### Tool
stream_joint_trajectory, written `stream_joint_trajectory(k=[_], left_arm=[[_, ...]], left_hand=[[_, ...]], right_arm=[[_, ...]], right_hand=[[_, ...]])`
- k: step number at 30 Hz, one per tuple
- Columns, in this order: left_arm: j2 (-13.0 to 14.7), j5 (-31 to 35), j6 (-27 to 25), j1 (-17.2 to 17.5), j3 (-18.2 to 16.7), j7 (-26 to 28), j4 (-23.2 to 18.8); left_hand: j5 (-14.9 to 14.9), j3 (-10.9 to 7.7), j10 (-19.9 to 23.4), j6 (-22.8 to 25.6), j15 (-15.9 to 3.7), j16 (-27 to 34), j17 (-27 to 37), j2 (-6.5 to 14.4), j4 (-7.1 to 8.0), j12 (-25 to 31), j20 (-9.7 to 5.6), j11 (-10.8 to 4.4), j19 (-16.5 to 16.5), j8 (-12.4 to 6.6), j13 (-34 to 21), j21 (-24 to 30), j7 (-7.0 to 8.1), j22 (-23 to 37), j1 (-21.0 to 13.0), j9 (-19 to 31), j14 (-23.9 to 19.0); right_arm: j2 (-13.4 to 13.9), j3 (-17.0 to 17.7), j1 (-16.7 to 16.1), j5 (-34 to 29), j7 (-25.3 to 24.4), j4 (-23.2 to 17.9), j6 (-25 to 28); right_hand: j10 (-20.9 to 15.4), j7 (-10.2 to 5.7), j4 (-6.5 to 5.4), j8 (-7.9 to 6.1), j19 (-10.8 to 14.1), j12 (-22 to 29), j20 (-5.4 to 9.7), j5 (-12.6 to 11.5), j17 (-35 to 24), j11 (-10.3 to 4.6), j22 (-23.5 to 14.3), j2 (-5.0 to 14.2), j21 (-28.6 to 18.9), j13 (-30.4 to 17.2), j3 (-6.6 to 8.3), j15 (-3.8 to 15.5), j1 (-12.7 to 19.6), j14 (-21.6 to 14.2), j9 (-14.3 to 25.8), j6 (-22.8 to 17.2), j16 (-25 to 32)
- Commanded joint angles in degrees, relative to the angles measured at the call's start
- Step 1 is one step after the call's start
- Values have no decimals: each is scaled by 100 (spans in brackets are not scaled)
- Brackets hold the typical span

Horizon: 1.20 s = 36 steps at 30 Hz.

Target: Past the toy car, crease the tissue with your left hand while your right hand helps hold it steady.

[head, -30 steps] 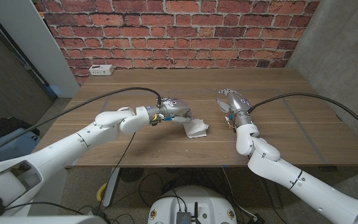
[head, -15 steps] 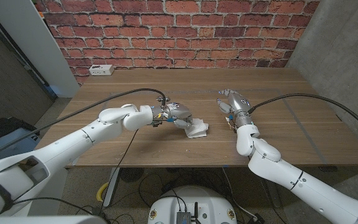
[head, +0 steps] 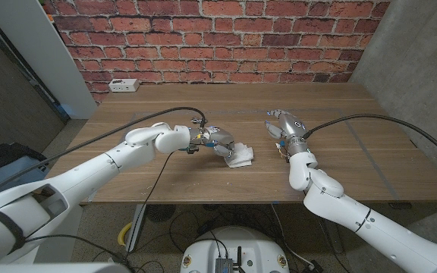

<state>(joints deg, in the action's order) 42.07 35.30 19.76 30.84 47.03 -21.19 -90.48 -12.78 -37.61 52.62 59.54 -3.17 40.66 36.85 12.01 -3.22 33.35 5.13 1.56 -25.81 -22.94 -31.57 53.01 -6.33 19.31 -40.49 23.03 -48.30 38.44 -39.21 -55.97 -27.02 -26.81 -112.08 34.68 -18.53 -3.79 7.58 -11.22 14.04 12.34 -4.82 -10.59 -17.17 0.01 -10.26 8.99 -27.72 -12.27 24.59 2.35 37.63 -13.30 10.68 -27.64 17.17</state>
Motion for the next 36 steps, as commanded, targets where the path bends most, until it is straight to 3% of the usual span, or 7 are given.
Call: stream_joint_trajectory(k=[1, 9, 14, 17, 21, 28, 36], left_arm=[[-47, -165, -193, -123, 129, -398, 106], [110, -179, -133, 84, -111, 216, -139], [254, -45, -162, 269, -319, 680, -413], [356, 105, -193, 413, -464, 1029, -610], [495, 284, -342, 675, -732, 1552, -940], [536, 304, -407, 1053, -1047, 2357, -1083], [486, 326, -771, 1686, -1434, 3484, -1227]], left_hand=[[28, -22, 16, 23, 3, 64, 90, -18, 37, 86, 25, 31, 71, -86, -116, 73, 16, 6, -23, 96, 59], [63, -27, -156, -49, 32, 58, 126, -28, 61, 165, 60, 48, 223, -172, -343, 174, -23, 31, -31, 270, 156], [76, -95, -469, -264, 31, -142, -13, -37, 157, 176, 166, 70, 651, -163, -562, 180, -100, 16, 12, 408, 413], [51, -294, -724, -296, 59, -684, -547, -149, 168, -95, 265, 38, 1138, 20, -300, 100, 15, -130, 212, 230, 652], [76, -321, -925, -257, 44, -1038, -850, -261, 156, -281, 300, -25, 1458, 107, -130, -20, 44, -275, 413, 123, 884], [98, -327, -1189, -324, 45, -1390, -1142, -320, 138, -498, 327, -39, 1622, 233, 50, -100, 57, -451, 645, 15, 1108], [119, -312, -1838, -1168, 85, -1891, -1447, -311, 76, -964, 352, -49, 1826, 699, 326, -180, 288, -681, 946, -141, 1711]], right_arm=[[8, -13, 13, 10, 6, 14, -21], [4, -11, 31, 10, 1, 25, -43], [4, -9, 39, 22, -9, 42, -95], [-5, -7, 42, 23, -21, 50, -109], [-19, 6, 35, 34, -50, 59, -136], [-18, 60, -10, 90, -108, 44, -247], [-7, 126, -95, 111, -206, -12, -325]], right_hand=[[-32, -6, 11, -5, 42, 27, -18, 7, -31, -8, -14, -18, 3, -13, 52, 160, -40, -49, 12, -46, 32], [-35, -3, 18, -2, 48, 25, -14, 6, -33, -9, -14, -22, 9, -13, 59, 164, -42, -55, 12, -45, 33], [-36, -4, 16, -1, 53, 25, -14, 6, -37, -9, -15, -17, 12, -13, 62, 170, -46, -49, 12, -45, 32], [-41, -6, 17, 0, 56, 26, -13, 6, -41, -9, -15, -16, 13, -13, 62, 168, -48, -53, 12, -44, 36], [-43, -8, 22, 2, 58, 26, -14, 6, -42, -9, -15, -15, 16, -13, 65, 161, -46, -57, 12, -41, 38], [-40, -5, 25, 3, 67, 23, -14, 6, -46, -12, -15, -18, 19, -13, 66, 158, -49, -53, 12, -42, 39], [-37, -1, 30, 5, 68, 20, -8, 5, -50, -10, -16, -14, 27, -13, 70, 169, -48, -52, 12, -41, 41]])
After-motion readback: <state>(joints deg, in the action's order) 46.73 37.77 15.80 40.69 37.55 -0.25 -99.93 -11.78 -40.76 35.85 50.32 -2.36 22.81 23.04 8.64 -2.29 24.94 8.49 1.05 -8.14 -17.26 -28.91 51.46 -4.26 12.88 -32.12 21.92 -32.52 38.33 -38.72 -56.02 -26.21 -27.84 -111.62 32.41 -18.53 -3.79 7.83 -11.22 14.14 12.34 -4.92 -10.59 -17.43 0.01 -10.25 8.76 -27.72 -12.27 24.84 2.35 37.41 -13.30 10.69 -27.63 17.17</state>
